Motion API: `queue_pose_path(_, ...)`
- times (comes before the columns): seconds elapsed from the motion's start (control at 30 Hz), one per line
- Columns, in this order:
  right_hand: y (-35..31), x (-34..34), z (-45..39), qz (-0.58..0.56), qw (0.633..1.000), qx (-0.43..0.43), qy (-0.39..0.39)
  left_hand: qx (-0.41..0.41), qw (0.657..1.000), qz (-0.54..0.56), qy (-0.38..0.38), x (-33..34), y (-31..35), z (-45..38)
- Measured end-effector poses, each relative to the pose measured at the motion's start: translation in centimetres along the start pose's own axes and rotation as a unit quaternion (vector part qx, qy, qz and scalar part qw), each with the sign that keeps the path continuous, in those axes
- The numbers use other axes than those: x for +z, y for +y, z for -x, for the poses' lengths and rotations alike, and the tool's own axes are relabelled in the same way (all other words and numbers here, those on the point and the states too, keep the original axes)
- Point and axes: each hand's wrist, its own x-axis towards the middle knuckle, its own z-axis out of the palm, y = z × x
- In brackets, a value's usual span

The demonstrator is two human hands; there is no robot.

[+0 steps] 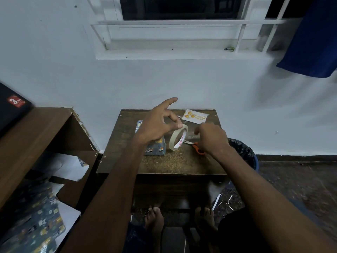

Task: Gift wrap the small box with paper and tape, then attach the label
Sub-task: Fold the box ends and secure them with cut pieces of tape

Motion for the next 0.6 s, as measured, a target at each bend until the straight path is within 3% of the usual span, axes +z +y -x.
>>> queue_pose_path(0.07,0.1,-0.7,-0.2,-0.158,0.986,-0.048,0.0,0.002,1.0,0.015,-0.011,-0.1,0.0,-0.1)
queue_pose_path(0.17,-0.5,-1.4,0.1,-0.351,0.924,-0.147,-0.037,0.006,0.999,0.029,-0.016,-0.2,-0.1,-0.1)
queue_pose_path(0.6,-1.3,-1.3,0.6,-0.434,0.893,-0.12,-0.011,0.04,0.994,0.022,0.097,1.0,0.5,0.1)
